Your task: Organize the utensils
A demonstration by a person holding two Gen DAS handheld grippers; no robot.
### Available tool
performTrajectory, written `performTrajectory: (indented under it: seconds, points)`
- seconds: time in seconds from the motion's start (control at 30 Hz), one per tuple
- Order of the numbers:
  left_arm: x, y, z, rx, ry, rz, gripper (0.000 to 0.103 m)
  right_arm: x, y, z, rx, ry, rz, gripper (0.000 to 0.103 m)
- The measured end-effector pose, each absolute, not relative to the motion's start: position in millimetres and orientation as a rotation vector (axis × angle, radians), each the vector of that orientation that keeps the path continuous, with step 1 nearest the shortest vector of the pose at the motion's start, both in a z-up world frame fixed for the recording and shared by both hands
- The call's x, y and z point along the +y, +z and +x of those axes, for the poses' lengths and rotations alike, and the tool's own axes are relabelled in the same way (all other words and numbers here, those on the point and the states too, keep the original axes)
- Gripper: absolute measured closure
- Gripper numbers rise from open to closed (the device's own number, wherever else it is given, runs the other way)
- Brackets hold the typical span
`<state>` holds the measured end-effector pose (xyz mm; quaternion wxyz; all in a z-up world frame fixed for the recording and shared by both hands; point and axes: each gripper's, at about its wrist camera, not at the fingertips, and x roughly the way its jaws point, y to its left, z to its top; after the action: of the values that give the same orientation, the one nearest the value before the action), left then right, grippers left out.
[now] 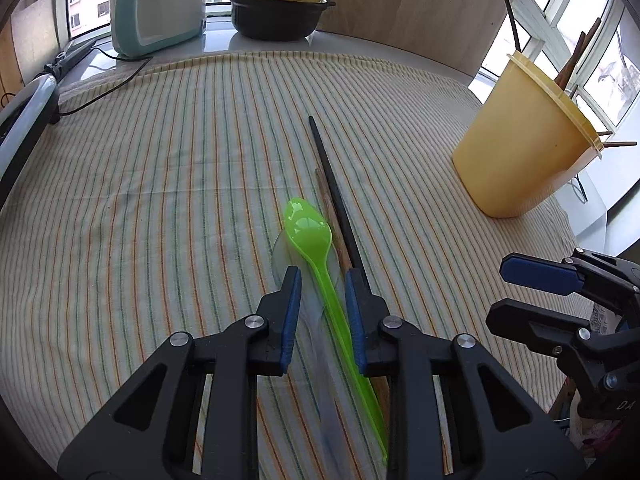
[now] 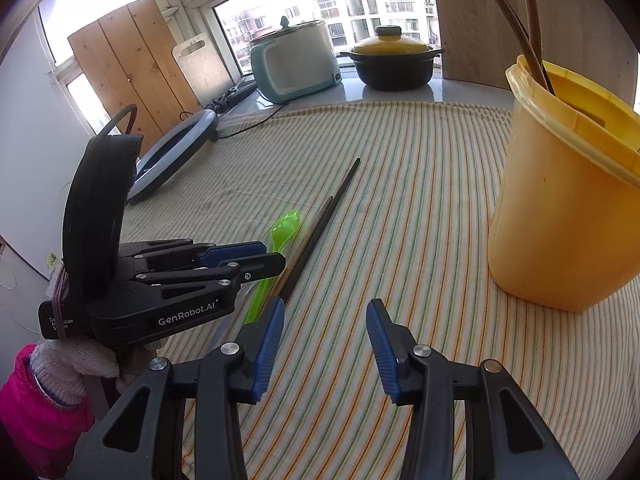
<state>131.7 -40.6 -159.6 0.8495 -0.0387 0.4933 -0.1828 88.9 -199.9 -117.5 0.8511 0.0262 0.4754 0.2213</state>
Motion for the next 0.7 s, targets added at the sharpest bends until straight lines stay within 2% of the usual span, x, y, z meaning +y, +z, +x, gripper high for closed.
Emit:
performTrajectory:
  seconds: [0.17,0.57,0.7]
  points:
    - [-44.7,-160.6,137.6,1.035,-0.36,-0.049,0.09,-192.7,-118.5,95.0,1.007,0.465,0.034,0.059]
    - [-33.5,-161.9,141.1,1.016,-0.315,-0.016,0.092,-169.1,-132.3,132.9,1.102,0.46,0.014,0.071]
    - [-25.2,-161.9,139.6,1.018,-0.304,-0.022,0.093,-158.8,-140.6,155.7,1.144,0.449,0.01,0.078]
